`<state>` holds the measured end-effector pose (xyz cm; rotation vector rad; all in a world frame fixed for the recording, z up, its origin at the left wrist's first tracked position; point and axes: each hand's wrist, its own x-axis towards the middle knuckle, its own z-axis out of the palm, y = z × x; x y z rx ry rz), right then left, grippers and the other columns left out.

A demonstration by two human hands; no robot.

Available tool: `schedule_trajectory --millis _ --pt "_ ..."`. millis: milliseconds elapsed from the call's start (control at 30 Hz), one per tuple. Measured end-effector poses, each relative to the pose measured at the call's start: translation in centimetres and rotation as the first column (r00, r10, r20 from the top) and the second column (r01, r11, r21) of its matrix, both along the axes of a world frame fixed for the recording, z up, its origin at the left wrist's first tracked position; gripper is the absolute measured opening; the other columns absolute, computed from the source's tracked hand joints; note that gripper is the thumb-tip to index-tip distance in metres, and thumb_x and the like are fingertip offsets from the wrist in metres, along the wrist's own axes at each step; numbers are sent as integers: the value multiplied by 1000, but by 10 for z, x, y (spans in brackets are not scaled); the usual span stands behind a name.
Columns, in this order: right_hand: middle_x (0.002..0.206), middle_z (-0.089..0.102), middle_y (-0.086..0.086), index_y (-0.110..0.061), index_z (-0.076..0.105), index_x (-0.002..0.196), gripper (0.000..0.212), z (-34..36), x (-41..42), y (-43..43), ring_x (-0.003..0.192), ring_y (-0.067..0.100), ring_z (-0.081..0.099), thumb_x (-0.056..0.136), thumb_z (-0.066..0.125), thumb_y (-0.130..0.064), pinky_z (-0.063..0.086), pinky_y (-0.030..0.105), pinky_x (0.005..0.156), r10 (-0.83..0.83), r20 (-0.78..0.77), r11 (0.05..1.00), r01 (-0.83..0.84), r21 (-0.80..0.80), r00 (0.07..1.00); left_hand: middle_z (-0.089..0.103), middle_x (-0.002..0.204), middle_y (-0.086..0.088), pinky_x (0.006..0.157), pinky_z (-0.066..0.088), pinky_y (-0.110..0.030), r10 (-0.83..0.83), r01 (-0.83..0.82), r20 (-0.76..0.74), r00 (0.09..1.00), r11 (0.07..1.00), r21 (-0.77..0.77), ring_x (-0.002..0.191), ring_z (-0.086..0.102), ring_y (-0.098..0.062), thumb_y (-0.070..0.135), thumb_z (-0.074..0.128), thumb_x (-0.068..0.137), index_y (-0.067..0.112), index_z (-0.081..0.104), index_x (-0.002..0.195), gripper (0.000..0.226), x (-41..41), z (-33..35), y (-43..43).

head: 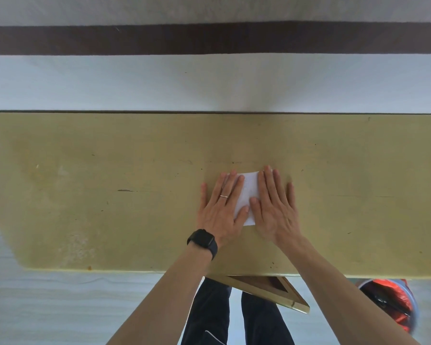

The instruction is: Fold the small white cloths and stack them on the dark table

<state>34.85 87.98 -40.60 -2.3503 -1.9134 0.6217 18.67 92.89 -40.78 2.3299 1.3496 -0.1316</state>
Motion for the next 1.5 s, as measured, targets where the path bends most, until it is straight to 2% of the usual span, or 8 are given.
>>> schedule_trajectory --millis 200,433,633,800,900,1000,1267,1500 --pt "166 7 0 -16 15 157 64 18 -2 -3 153 17 2 102 26 -46 9 46 122 -108 -99 989 118 94 989 -9 165 9 121 -7 -50 20 -19 73 997 1000 -9 151 -12 -13 52 32 99 31 1 158 69 -3 15 -2" --pt "130 51 5 -12 40 139 66 51 1 16 118 26 44 87 62 -48 39 39 98 -624 -205 779 621 -84 754 50 132 -7 97 36 -40 679 -672 -43 732 712 -203 122 42 -26 57 50 91 16 45 130 57 23 58 9" --pt "102 58 -2 -18 44 111 44 56 0 43 97 24 56 81 71 -37 50 40 79 -743 -253 667 651 -363 620 52 125 -8 91 49 -47 721 -752 -232 652 578 -317 112 51 -30 49 55 92 12 47 125 50 45 62 24" --pt "87 60 -11 -27 52 91 17 60 6 37 76 8 55 81 66 -28 45 28 63 -738 -415 674 609 -418 532 56 106 -1 84 52 -44 769 -721 -85 634 548 -423 97 58 -25 33 58 91 18 51 106 22 42 65 24" --pt "97 61 -14 -26 57 101 17 64 9 28 83 5 56 85 63 -31 41 26 65 -719 -488 687 606 -400 494 58 95 3 61 47 -26 883 -682 91 460 417 -601 83 59 -17 17 63 89 18 44 104 25 36 73 20" --pt "98 65 -9 -25 60 104 19 72 14 21 90 12 61 86 64 -29 47 29 72 -692 -596 696 596 -401 407 64 104 6 71 49 -24 934 -576 129 334 311 -756 91 62 -11 15 72 84 21 49 115 39 25 83 22" --pt "91 70 -14 -27 67 95 7 163 17 23 88 1 64 95 61 -32 45 19 72 -427 -716 832 550 -73 552 74 93 13 73 46 -16 799 -441 430 421 594 -672 89 66 -2 35 70 89 25 74 103 17 -12 178 32" --pt "90 69 -15 -28 64 95 7 307 -10 38 85 0 63 97 58 -30 46 12 69 -144 -720 794 514 326 679 74 89 13 76 51 -16 557 -408 716 421 821 -399 90 67 -5 34 70 90 27 74 97 10 -39 319 51"
